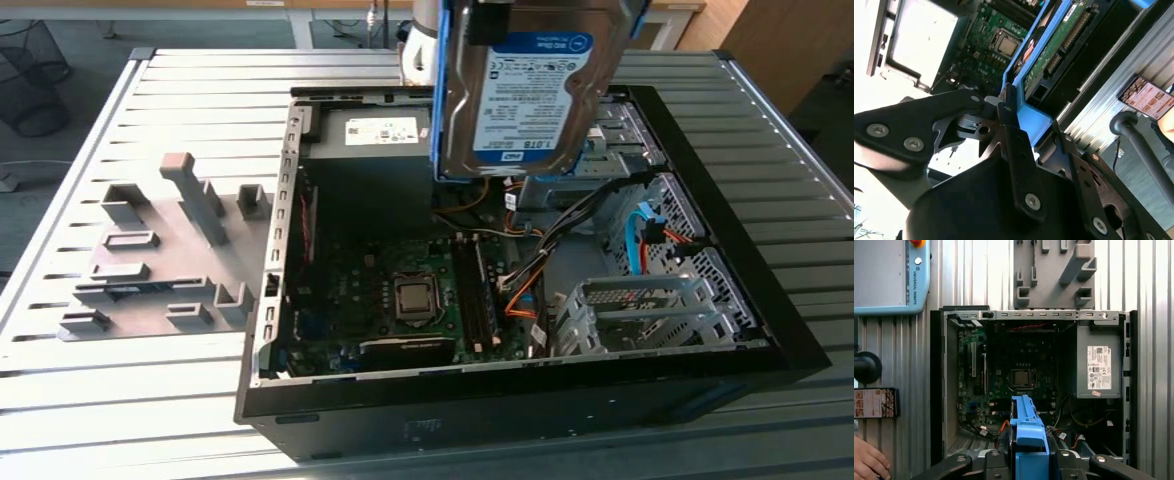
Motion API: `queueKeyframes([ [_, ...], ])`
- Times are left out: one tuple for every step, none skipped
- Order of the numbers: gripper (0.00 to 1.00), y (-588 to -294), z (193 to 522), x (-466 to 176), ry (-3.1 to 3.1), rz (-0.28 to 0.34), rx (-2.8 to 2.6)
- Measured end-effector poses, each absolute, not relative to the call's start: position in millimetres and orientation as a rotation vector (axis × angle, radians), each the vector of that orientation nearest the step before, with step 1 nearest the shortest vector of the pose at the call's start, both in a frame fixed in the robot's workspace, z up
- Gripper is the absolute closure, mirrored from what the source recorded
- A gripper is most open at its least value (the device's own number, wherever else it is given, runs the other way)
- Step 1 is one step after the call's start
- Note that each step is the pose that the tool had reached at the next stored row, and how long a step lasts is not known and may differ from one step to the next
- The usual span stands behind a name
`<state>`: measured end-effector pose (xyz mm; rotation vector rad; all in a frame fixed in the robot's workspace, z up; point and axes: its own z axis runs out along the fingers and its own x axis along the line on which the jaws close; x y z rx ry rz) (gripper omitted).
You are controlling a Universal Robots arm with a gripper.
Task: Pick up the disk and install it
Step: 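Insert the disk into the insertion slot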
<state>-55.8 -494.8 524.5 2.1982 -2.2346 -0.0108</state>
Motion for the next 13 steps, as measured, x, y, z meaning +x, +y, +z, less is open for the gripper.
queueKeyframes([
  [0.63,-494.9,524.0,-52.2,-2.234,-0.011,2.198],
  [0.63,-495.1,523.2,-50.2,-2.235,-0.011,2.198],
  [0.63,-495.6,522.5,-49.5,-2.235,-0.011,2.198],
  [0.63,-497.2,522.2,-49.3,-2.234,-0.011,2.198],
  [0.63,-499.6,521.8,-49.2,-2.234,-0.011,2.198],
  [0.63,-502.7,521.2,-49.3,-2.234,-0.011,2.198],
  [0.63,-506.4,520.5,-49.3,-2.235,-0.011,2.198],
  [0.63,-510.3,519.8,-49.3,-2.235,-0.011,2.198],
  [0.63,-513.7,519.3,-49.3,-2.234,-0.011,2.198],
  [0.63,-517.0,518.6,-49.3,-2.234,-0.011,2.198],
  [0.63,-520.3,517.9,-49.2,-2.234,-0.011,2.198],
  [0.63,-523.9,517.1,-49.0,-2.235,-0.011,2.198],
  [0.63,-527.1,516.6,-48.6,-2.234,-0.011,2.198],
])
